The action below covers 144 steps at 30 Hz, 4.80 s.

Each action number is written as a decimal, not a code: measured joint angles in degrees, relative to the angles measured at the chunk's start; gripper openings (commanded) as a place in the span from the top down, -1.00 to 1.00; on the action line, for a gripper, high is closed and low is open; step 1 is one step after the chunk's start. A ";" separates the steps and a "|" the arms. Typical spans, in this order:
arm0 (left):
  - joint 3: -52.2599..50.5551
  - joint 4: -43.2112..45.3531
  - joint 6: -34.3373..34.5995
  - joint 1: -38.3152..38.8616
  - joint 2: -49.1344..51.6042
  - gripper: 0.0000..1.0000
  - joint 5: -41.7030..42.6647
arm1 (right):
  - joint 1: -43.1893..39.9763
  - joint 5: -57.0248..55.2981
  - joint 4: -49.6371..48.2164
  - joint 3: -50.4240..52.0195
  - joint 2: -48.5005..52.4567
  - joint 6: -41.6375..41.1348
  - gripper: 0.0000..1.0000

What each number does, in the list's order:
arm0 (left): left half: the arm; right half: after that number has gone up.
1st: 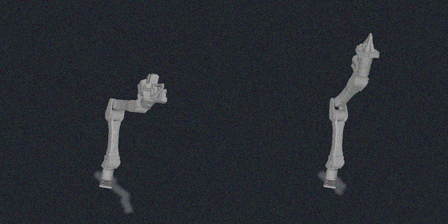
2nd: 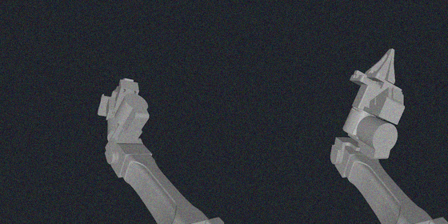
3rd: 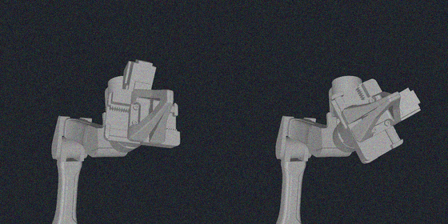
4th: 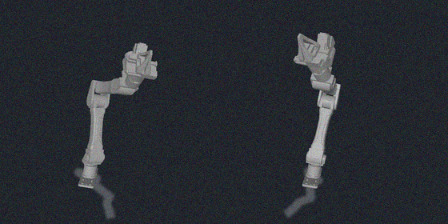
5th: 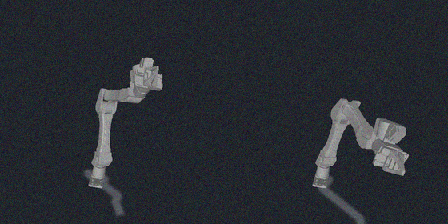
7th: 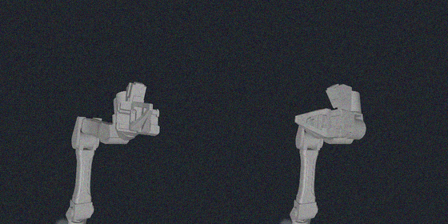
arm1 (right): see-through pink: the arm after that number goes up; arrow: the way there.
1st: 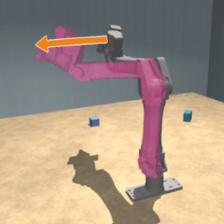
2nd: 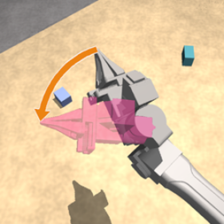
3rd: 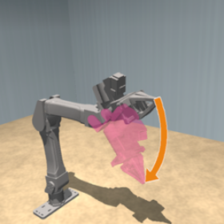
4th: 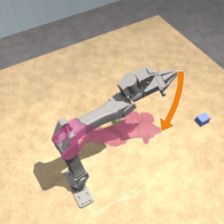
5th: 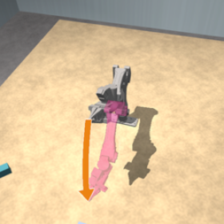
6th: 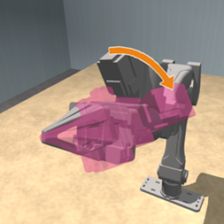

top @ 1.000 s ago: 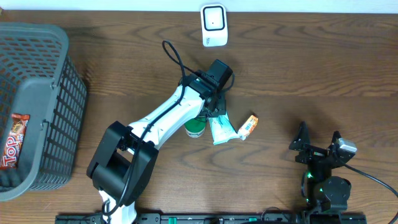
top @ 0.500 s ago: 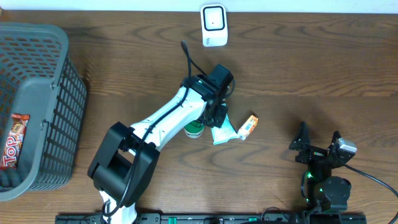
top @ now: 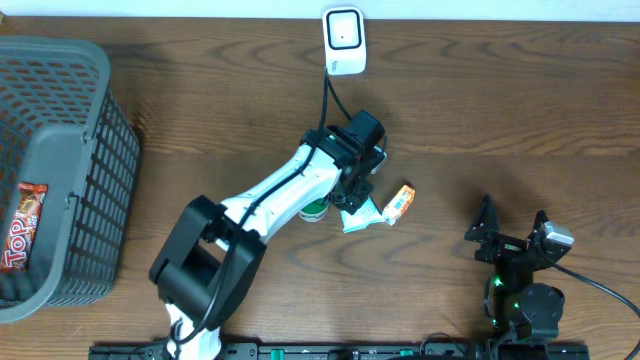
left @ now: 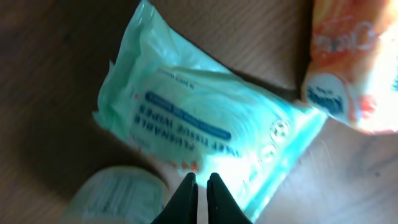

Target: Scan the item barcode

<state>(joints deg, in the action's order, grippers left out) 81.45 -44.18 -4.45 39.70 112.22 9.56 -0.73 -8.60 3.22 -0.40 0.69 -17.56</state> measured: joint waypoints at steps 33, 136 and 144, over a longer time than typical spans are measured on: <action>1.31 6.97 -0.48 0.07 -0.11 0.85 -6.56 | 0.00 0.00 0.00 0.00 0.00 0.00 -0.98; 1.84 -5.07 50.77 -80.52 -10.95 -0.79 -24.35 | 0.00 -0.02 0.00 0.00 0.00 0.00 -0.98; 1.84 -0.22 50.99 -80.67 -1.70 -0.85 -25.81 | 0.00 -0.02 0.00 0.00 0.00 0.00 -0.99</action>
<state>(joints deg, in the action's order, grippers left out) 83.29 -44.40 46.54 -40.97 110.52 -16.25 -0.73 -8.62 3.22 -0.40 0.69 -17.56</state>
